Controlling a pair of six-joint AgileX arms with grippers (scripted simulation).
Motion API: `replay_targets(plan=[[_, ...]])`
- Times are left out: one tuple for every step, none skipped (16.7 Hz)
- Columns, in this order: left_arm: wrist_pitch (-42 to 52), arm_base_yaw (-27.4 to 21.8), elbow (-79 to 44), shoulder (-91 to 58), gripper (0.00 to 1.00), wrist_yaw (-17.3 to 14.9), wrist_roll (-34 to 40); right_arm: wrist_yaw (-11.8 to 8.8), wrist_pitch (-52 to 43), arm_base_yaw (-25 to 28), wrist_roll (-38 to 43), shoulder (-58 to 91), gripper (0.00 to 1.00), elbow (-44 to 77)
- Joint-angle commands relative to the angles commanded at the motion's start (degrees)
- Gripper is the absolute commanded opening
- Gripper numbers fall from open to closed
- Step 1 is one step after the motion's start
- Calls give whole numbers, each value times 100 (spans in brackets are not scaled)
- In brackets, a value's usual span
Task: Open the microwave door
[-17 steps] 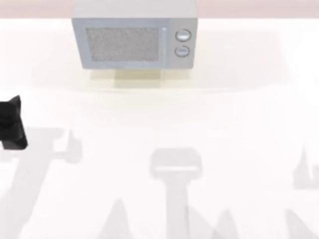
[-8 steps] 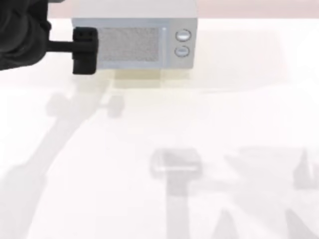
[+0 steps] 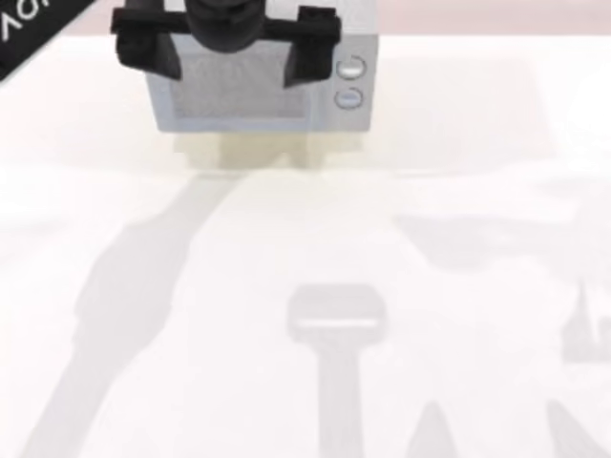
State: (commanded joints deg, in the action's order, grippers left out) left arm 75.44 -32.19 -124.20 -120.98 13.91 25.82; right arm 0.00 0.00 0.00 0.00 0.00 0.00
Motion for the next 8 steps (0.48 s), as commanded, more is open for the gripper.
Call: replay_targets(plan=[[128, -91, -491, -327, 100, 66, 125, 0, 0, 0, 0, 0, 100, 0], [229, -172, -946, -610, 100, 126, 243, 0, 0, 0, 0, 0, 100, 0], [310, -245, -1366, -859, 100, 183, 354, 0, 0, 0, 0, 0, 100, 0], [373, -310, -1748, -1075, 100, 234, 457, 0, 0, 0, 0, 0, 100, 0], [413, -365, -2072, -1247, 100, 278, 547, 0, 0, 0, 0, 0, 100, 0], [439, -409, -2333, -1382, 100, 314, 622, 0, 0, 0, 0, 0, 100, 0], [456, -444, -2541, -1486, 100, 344, 685, 0, 0, 0, 0, 0, 100, 0], [465, -471, -2697, -1562, 100, 367, 733, 0, 0, 0, 0, 0, 100, 0]])
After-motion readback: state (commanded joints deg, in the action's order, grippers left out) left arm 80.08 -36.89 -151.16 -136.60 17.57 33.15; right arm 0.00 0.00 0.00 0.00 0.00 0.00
